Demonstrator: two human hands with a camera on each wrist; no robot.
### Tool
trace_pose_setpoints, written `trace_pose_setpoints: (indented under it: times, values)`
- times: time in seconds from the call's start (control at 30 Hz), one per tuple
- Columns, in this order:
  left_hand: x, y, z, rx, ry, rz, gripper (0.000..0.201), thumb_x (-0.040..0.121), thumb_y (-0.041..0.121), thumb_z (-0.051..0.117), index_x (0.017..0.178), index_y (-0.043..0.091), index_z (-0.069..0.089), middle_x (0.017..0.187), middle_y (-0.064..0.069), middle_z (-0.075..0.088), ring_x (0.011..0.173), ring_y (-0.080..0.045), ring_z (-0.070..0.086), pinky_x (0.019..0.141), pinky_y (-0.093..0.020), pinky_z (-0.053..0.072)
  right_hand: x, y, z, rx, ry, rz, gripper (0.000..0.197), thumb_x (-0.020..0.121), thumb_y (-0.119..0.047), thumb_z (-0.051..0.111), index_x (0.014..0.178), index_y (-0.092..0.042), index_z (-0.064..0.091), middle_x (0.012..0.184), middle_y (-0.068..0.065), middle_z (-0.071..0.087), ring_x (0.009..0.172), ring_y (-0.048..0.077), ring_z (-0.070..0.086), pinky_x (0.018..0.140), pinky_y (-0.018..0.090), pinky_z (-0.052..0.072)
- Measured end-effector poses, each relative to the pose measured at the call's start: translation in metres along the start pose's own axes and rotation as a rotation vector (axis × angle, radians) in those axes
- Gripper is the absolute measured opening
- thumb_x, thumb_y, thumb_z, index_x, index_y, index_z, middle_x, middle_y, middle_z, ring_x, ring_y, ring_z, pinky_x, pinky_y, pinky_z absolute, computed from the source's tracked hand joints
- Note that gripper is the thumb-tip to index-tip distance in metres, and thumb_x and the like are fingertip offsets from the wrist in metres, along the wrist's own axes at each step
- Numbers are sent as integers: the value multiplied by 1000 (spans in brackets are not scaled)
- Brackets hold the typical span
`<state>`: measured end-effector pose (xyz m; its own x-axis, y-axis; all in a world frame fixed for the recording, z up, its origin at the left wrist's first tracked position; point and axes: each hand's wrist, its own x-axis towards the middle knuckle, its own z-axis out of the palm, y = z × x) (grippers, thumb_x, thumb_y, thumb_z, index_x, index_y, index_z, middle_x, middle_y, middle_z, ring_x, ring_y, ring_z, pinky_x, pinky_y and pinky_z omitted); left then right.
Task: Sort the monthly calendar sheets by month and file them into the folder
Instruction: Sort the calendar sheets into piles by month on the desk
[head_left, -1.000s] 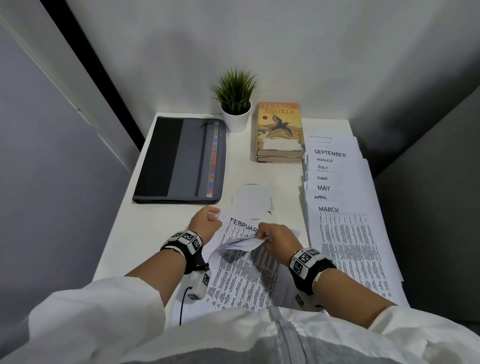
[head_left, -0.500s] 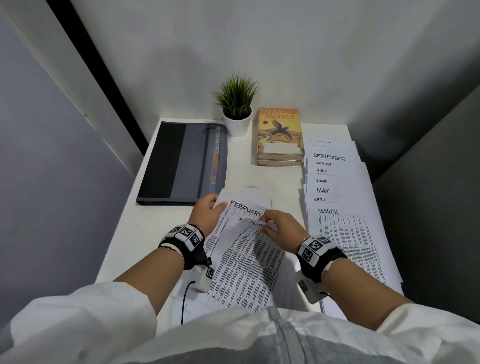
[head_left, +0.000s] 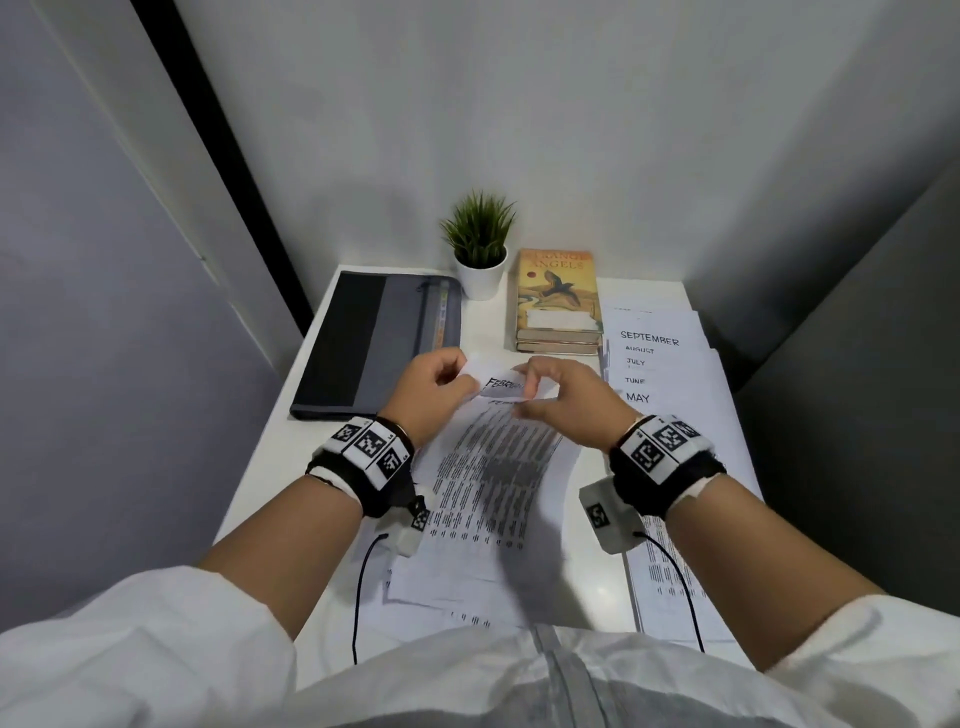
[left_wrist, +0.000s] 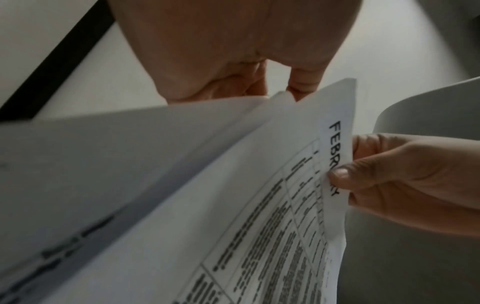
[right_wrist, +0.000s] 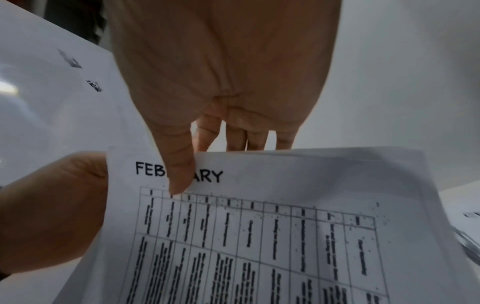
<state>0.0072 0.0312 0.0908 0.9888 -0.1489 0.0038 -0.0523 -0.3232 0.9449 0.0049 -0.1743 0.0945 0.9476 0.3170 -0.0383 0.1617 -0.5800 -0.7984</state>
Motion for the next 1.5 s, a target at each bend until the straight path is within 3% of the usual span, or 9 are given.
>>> trace_pose_setpoints:
  times: [0.43,0.67,0.87,0.97,1.07,1.17,1.27,1.4,1.5]
  values:
    - [0,59,-25,-256,128,158,5,90,4,58,90,2,62,86,-8,66,76,-15,63,67,-24,53,21,-59,-56,12,35,-82,25,77,-23,79,69,-18,55,75,-4,61,66,8,55,70,31,51]
    - [5,75,-29,-191,239,353,21,89,50,60,92,30,59,83,8,68,73,-7,66,59,-20,53,26,-97,-82,-8,249,-192,27,78,-23,78,68,-25,53,69,-10,63,60,12,56,57,23,47]
    - [19,64,-18,-82,345,245,18,86,44,65,102,43,57,101,12,70,90,-2,68,76,-31,60,26,-101,-91,13,525,-334,26,74,-33,78,86,-30,55,93,-10,65,91,9,61,79,28,49]
    - [28,66,-19,-128,401,212,24,88,40,62,111,34,61,104,10,71,95,-5,68,81,-34,59,29,-67,-94,-1,813,-177,76,63,-47,82,125,-28,40,127,-14,46,121,8,44,105,34,35]
    - [33,65,-22,-286,449,174,26,90,25,61,116,18,62,106,5,72,99,-9,68,87,-31,56,30,-24,-92,367,648,127,110,59,-42,89,142,-19,21,137,2,37,126,16,39,108,33,32]
    - [29,58,-10,-342,406,129,23,94,20,57,117,20,60,111,5,70,103,-10,66,91,-31,54,23,10,-74,587,363,256,80,61,-37,87,128,-8,54,119,-1,65,112,22,61,101,37,44]
    - [17,49,10,-255,331,119,22,98,21,52,119,25,50,115,6,64,105,-2,61,93,-26,52,18,25,-56,609,454,188,35,76,-26,79,109,-19,69,104,-5,73,97,13,69,89,34,53]
    - [2,25,20,-139,236,149,26,101,17,47,126,11,49,114,-1,65,103,-9,63,88,-24,53,6,34,-43,654,483,77,32,79,-24,74,110,-23,67,108,-7,72,101,10,67,79,19,54]
    - [-6,-3,23,-126,290,45,30,100,14,47,128,3,44,106,0,60,92,7,60,87,-32,52,-3,47,-25,668,438,145,33,75,-17,77,106,-20,69,105,-2,73,101,17,67,85,32,54]
